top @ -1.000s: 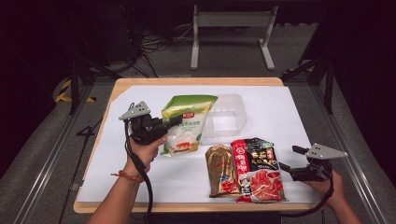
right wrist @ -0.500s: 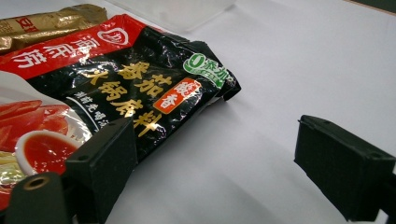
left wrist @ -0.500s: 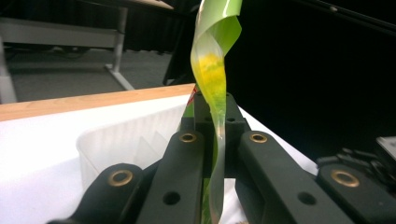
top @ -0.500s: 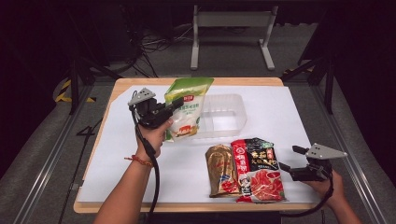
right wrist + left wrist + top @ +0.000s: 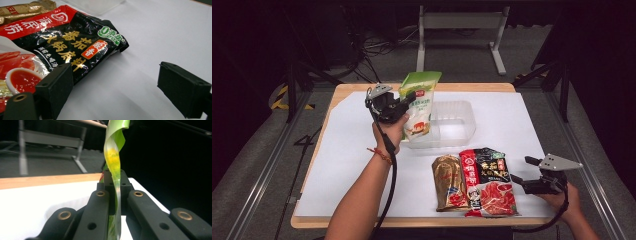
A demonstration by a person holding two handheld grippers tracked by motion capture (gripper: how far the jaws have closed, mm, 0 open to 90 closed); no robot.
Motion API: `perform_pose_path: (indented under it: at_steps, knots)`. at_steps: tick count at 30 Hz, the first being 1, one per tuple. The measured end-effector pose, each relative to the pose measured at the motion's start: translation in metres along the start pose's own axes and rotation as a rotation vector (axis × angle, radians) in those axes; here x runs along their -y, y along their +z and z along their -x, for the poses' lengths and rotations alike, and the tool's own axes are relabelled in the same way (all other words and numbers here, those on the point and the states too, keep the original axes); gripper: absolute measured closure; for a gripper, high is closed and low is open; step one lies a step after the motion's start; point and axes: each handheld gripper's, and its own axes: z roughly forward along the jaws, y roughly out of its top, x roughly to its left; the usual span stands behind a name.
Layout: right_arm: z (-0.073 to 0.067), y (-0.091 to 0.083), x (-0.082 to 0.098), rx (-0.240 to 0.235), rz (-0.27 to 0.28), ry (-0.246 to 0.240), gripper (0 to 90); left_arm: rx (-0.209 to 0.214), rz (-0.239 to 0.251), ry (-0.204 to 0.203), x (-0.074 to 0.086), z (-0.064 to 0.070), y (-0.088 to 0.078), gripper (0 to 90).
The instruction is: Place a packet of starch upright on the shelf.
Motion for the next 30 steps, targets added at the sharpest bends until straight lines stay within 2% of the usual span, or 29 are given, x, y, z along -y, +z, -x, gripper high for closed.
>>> perform_pose_path:
  at_steps: [2,4,6,9,11,14,20,23,25,27,30]
  knots:
    - [0.0,0.0,0.0,-0.001,-0.001,-0.001,13.5,-0.044,0.002,0.028,-0.001,0.002,0.006,89.8]
    - [0.0,0.001,0.0,-0.001,-0.003,-0.003,13.5,-0.069,0.013,0.022,-0.002,0.002,0.012,89.8]
    - [-0.001,0.001,0.0,-0.001,-0.005,-0.007,13.5,-0.111,0.018,0.057,-0.004,0.003,0.017,89.8]
    - [-0.001,0.001,0.0,-0.001,-0.009,-0.009,13.5,-0.15,0.035,0.055,-0.01,0.002,0.025,89.8]
    - [-0.001,0.001,0.0,0.0,-0.01,-0.009,13.5,-0.156,0.043,0.05,-0.011,0.001,0.027,89.8]
    - [-0.001,0.002,0.0,0.0,-0.016,-0.011,13.5,-0.158,0.051,0.009,-0.012,0.001,0.036,89.8]
    - [-0.002,0.002,0.0,0.006,-0.02,-0.014,13.6,-0.151,0.042,0.016,-0.011,0.008,0.054,89.6]
    - [-0.002,0.002,0.001,0.006,-0.021,-0.015,13.7,-0.152,0.047,0.005,-0.012,0.009,0.059,89.5]
    - [-0.002,0.002,0.001,0.005,-0.022,-0.016,13.7,-0.153,0.04,0.015,-0.012,0.009,0.06,89.3]
    - [-0.002,0.002,0.001,0.005,-0.023,-0.02,13.7,-0.129,0.025,0.003,-0.011,0.007,0.059,88.7]
    - [-0.002,0.002,0.001,0.004,-0.024,-0.022,13.7,-0.091,0.002,0.028,-0.007,0.006,0.054,87.3]
